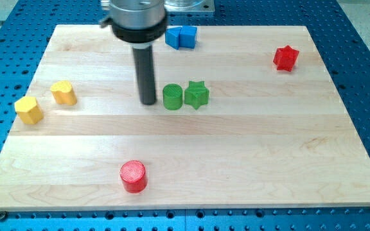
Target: Move the hexagon into the yellow heart
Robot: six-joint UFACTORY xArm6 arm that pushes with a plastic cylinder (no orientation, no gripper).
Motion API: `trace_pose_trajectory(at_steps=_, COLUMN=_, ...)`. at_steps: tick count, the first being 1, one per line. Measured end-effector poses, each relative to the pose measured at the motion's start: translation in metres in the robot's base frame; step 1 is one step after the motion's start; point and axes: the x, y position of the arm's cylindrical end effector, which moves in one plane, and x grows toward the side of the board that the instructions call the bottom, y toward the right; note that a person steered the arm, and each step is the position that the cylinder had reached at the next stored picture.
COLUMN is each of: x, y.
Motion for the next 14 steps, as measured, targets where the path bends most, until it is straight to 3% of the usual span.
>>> trace_pose_trajectory(at_steps=1, x=0.022, y=-0.033)
trace_pose_trajectory(at_steps=3, x=0.034, y=-0.039)
trace_pose_trajectory(at_steps=4, x=0.077, y=-0.089)
trace_pose_trajectory(at_steps=5, x=0.075, y=-0.192)
trace_pose_trajectory(at_steps=6, x=0.075, y=-0.219)
trace_pose_trajectory(at_steps=8, x=0.022, y=-0.118)
trace_pose_trajectory(at_steps=9, x=0.061, y=-0.137)
trace_pose_trajectory(at_steps=10, x=0.070, y=-0.137)
trace_pose_trajectory(at_steps=14, x=0.072, y=-0.137)
